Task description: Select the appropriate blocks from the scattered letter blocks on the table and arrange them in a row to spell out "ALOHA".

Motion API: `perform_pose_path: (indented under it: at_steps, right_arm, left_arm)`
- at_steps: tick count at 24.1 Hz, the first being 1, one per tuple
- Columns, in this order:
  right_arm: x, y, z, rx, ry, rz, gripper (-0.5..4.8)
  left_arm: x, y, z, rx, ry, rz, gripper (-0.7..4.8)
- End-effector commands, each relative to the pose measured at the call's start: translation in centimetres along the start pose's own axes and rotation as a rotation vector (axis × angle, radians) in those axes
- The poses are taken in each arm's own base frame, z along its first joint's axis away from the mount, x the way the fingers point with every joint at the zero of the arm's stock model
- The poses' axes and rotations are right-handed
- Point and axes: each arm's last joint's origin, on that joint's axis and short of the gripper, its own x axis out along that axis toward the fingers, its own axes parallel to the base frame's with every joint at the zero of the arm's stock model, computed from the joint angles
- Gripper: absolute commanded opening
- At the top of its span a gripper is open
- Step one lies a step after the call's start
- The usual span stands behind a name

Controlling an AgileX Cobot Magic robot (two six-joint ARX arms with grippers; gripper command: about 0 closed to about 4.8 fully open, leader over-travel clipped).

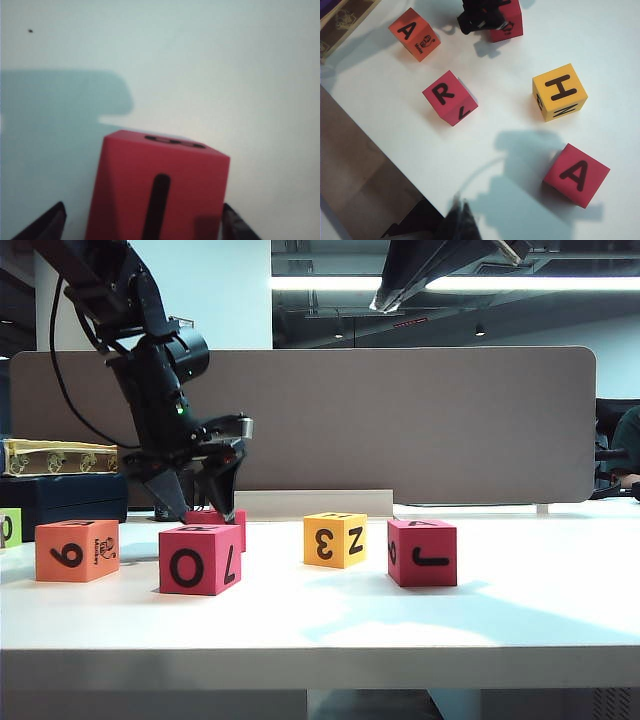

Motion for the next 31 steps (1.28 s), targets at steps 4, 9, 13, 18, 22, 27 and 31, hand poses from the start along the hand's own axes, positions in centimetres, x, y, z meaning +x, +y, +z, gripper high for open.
perform_pose_path:
  at_steps: [4, 9, 13, 18, 22, 27, 31]
  right_arm:
    - [-0.2, 0.0, 0.2, -0.008, -0.015, -0.016, -0.05]
    - [-0.2, 0.0, 0.2, -0.008, -0.015, -0.019, -0.05]
    - [-0.2, 0.0, 0.2, -0.008, -0.014, -0.019, -0.05]
    - [-0.2, 0.0, 0.2, -0.008, -0.014, -0.018, -0.05]
    - [-0.2, 0.0, 0.2, -0.007, -0.013, -0.019, -0.05]
    - [-0.2, 0.0, 0.1, -0.007, -0.01, -0.019, -0.05]
    - [-0.2, 0.0, 0.1, -0.007, -0.01, -0.019, -0.05]
  left_arm:
    - [0.4, -0.5, 0.0, 0.009, 0.013, -0.01, 3.08]
    - [0.4, -0.9, 0.0, 0.014, 0.022, -0.014, 2.67]
    - [0.0, -1.0, -0.6, 0.005, 0.095, -0.002, 2.67]
    - [-1.5, -1.3, -1.1, -0.013, 0.161, -0.003, 2.67]
    - [-3.3, -1.6, -1.4, -0.078, 0.192, -0.007, 2.67]
    - [-3.9, -2.3, -2.3, -0.126, 0.294, -0.031, 2.68]
    - [-4.0, -2.4, -2.7, -0.15, 0.339, -0.036, 2.68]
